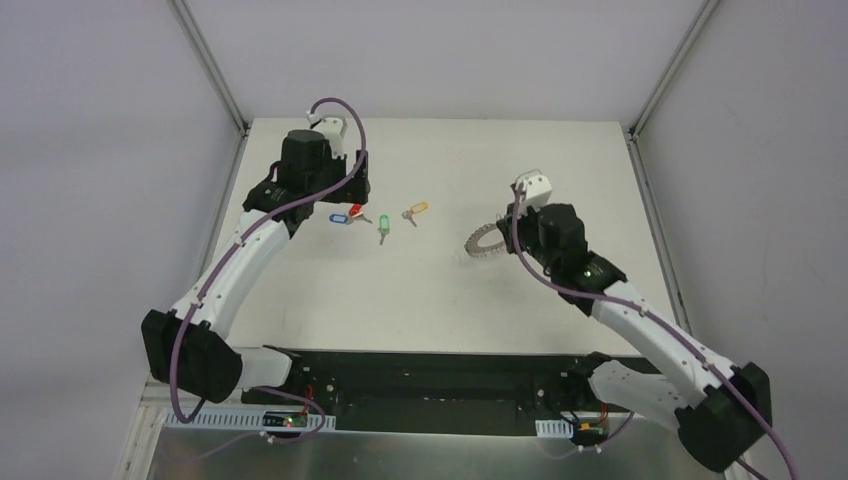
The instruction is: Remove the keys from the keyring
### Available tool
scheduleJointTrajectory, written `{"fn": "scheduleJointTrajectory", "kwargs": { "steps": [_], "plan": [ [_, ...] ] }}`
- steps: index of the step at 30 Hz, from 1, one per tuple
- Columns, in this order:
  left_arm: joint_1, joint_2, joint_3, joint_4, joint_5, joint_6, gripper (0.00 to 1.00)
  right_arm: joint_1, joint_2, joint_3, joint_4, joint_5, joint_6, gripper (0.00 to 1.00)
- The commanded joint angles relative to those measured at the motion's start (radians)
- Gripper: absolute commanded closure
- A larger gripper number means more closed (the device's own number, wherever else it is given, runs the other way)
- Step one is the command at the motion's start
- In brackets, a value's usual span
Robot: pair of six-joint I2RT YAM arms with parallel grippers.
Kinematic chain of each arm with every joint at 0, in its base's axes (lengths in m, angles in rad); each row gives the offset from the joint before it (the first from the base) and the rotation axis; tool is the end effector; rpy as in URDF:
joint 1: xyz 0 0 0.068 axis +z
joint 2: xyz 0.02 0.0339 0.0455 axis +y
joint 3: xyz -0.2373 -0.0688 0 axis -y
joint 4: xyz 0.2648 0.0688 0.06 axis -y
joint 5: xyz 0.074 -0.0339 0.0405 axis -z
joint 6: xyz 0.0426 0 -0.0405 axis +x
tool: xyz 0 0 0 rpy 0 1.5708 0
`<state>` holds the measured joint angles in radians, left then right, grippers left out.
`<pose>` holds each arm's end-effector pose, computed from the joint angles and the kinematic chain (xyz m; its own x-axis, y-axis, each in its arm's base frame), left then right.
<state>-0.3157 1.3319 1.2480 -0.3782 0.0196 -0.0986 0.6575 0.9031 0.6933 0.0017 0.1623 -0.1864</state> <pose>0.3202 -0.1055 0.3297 -0.4539 0.0447 -0.8899 0.2838 0.9540 -0.0968 0.2085 0.1523 0.2794 -0.0721 -0.2867 -0.9553 -0.5000 0.8391 -0.2141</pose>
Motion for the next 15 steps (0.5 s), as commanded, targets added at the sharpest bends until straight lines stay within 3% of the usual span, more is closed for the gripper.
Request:
{"fn": "scheduleJointTrajectory", "kwargs": {
  "steps": [1,4,6,7,8,9,11,15],
  "plan": [
    [-0.011,-0.089,-0.074,0.027,-0.132,-0.118,0.01,-0.115,0.232,0.186,-0.020,-0.217,0.034,1.00],
    [-0.011,-0.153,-0.112,0.027,-0.220,-0.195,0.01,-0.179,0.394,0.289,-0.024,-0.251,0.057,1.00],
    [-0.011,-0.185,-0.118,0.028,-0.201,-0.195,0.01,-0.208,0.485,0.378,-0.030,-0.247,0.070,0.89],
    [-0.011,-0.195,-0.122,0.030,-0.185,-0.194,0.01,-0.218,0.524,0.416,-0.036,-0.233,0.075,0.69],
    [-0.011,-0.200,-0.124,0.032,-0.180,-0.201,0.01,-0.221,0.556,0.454,-0.030,-0.187,0.085,0.32],
    [-0.011,-0.202,-0.124,0.032,-0.179,-0.206,0.01,-0.220,0.582,0.487,-0.014,-0.066,0.143,0.05],
    [-0.011,-0.202,-0.118,0.033,-0.187,-0.222,0.01,-0.219,0.614,0.561,-0.011,0.118,0.248,0.01],
    [-0.011,-0.210,-0.101,0.033,-0.310,-0.342,0.01,-0.221,0.577,0.610,0.005,0.185,0.256,0.01]
  ]
}}
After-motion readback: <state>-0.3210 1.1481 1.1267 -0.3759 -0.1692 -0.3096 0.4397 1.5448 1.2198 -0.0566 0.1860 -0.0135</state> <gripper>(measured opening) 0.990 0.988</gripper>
